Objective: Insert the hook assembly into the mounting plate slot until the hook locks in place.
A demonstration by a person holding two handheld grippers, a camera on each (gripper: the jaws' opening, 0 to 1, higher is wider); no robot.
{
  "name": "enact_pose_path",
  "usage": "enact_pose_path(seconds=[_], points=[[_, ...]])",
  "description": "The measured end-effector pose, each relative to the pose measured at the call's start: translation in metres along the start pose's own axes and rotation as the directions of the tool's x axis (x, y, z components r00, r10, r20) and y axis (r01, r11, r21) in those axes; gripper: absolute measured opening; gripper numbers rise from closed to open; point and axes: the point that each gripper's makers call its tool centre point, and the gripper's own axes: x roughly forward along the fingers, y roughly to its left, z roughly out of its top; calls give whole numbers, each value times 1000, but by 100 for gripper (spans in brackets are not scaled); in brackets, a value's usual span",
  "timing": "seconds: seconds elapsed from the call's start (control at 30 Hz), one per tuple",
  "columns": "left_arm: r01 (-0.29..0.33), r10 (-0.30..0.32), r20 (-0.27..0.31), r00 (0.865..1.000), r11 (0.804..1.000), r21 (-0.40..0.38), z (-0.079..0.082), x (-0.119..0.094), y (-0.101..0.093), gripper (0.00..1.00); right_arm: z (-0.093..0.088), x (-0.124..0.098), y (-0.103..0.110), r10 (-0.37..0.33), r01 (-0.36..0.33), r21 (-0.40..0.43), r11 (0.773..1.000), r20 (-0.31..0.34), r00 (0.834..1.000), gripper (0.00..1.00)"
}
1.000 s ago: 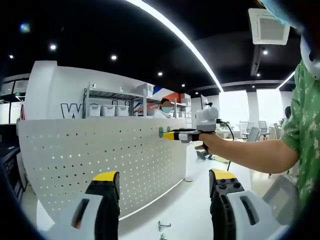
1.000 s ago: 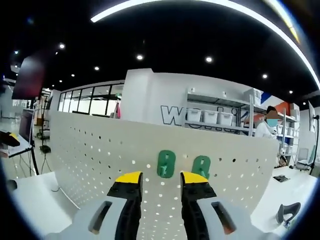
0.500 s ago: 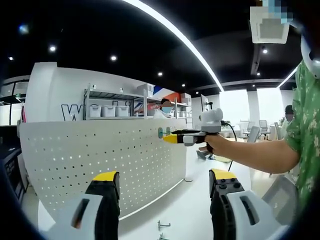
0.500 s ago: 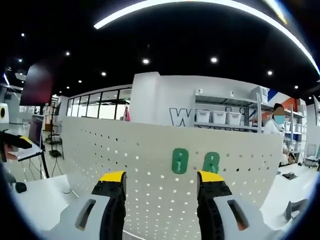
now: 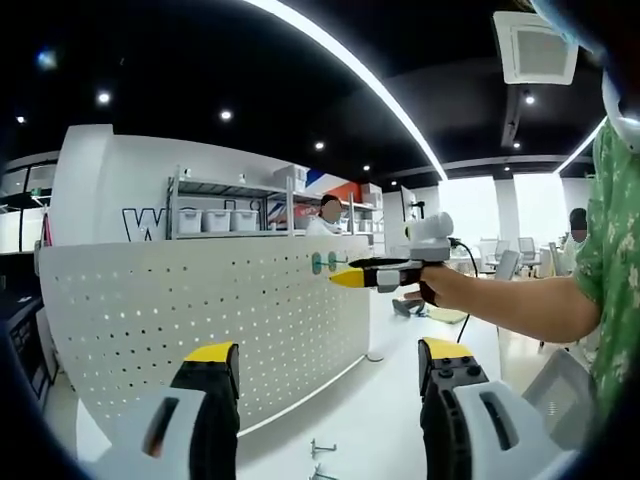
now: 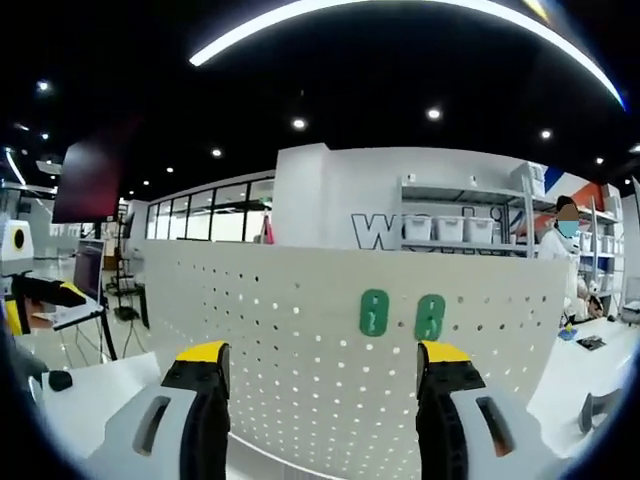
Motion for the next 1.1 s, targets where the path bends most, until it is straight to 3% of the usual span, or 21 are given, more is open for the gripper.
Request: enact_pose_path(seconds=[0.6, 1.1], points=[[-50, 50, -34, 998, 999, 1, -12, -21, -7, 75, -5, -31, 28, 62, -62, 49, 997, -3, 998, 74], [-79, 79, -72, 994, 997, -5, -30, -44, -23, 74, -25, -63, 62, 119, -116, 75, 990, -43, 992, 70]])
